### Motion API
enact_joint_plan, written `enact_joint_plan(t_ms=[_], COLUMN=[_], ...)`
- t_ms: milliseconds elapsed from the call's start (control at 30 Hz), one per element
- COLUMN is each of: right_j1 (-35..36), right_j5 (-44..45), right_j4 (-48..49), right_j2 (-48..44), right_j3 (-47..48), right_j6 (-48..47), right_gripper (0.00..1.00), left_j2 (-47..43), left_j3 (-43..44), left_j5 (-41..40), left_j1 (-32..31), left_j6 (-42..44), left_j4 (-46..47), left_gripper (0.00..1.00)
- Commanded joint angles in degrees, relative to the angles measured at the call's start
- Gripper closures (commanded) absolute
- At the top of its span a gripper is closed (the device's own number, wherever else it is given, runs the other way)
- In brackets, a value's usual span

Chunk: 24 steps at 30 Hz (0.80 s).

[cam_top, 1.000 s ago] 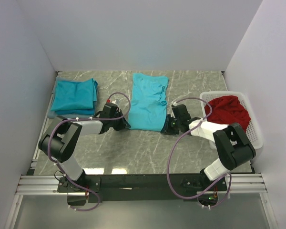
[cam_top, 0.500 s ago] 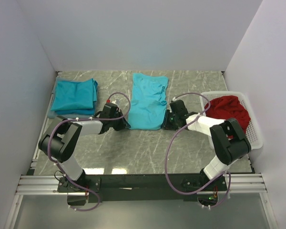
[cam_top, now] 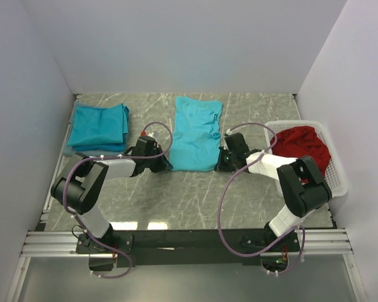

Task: Fold and stack the t-shirts
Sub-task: Fold the tshirt

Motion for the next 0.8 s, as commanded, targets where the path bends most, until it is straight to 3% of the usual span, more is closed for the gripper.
enact_joint_plan(t_ms=[0, 200, 367, 600, 767], right_j1=[0.2, 2.3, 10.2, 19.8, 22.2], right_j5=[-0.2, -0.3, 0.8, 2.4, 0.8], right_j4=[0.5, -2.3, -4.6, -14.3, -17.6], right_j2=[-3.7, -11.2, -19.5, -34.5, -43.7], right_j3=[-3.0, -8.7, -14.5, -21.1, -21.1], right_j6=[-1.5, -1.0, 4.5, 13.8, 16.3], right_gripper=[1.00, 1.00, 1.00, 1.00, 1.00], left_j2=[-1.2, -6.9, -13.4, -33.4, -49.0], left_j3=[-1.3, -5.8, -12.3, -23.0, -24.5], left_j5=[0.8, 1.4, -0.9, -5.8, -8.6], left_j1=[-0.3, -1.0, -2.9, -10.8, -13.8], left_j6=[1.0, -0.7, -3.5, -11.0, -15.3], left_j4=[-1.0, 0.0, -2.3, -11.6, -19.4], left_gripper=[0.99, 0.99, 0.99, 0.99, 0.99])
